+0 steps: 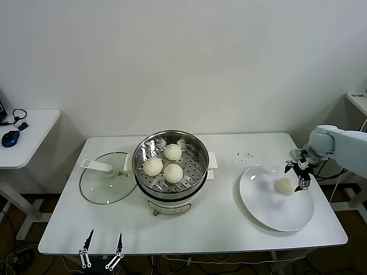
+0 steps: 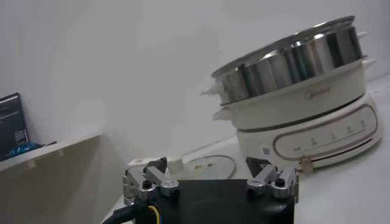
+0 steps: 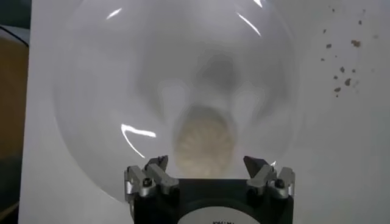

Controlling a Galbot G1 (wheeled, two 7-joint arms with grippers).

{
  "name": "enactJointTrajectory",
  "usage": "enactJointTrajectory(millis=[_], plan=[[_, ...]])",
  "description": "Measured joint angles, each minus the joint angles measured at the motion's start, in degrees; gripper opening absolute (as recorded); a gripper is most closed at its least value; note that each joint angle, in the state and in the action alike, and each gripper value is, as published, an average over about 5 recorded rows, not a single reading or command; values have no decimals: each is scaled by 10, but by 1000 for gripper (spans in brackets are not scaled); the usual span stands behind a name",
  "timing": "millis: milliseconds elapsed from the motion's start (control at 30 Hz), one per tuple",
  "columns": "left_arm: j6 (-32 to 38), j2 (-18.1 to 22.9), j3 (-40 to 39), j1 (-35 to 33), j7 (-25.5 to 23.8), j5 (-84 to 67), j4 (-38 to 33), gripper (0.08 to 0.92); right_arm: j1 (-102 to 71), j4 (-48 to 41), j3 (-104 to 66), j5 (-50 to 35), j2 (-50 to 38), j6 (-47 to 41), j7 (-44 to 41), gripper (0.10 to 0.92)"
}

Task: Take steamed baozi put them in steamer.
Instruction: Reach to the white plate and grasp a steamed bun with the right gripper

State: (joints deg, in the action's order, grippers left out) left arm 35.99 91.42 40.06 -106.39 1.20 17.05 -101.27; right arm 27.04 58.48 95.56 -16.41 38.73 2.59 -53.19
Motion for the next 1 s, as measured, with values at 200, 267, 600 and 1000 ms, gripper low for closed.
enactJointTrajectory(millis=[200, 267, 600, 1000], plan=[[0, 2, 1, 0, -1, 1, 0, 823, -31, -26, -30, 11, 10, 2, -2, 823], [-1, 2, 1, 0, -1, 1, 0, 823, -40, -31, -38, 14, 14, 3, -3, 823], [-3, 2, 1, 1, -2, 1, 0, 823, -66, -44, -59, 26, 18, 5, -9, 823], [-3, 1, 0, 0, -2, 2, -2, 823, -75, -51, -71, 35, 20, 5, -11, 732]])
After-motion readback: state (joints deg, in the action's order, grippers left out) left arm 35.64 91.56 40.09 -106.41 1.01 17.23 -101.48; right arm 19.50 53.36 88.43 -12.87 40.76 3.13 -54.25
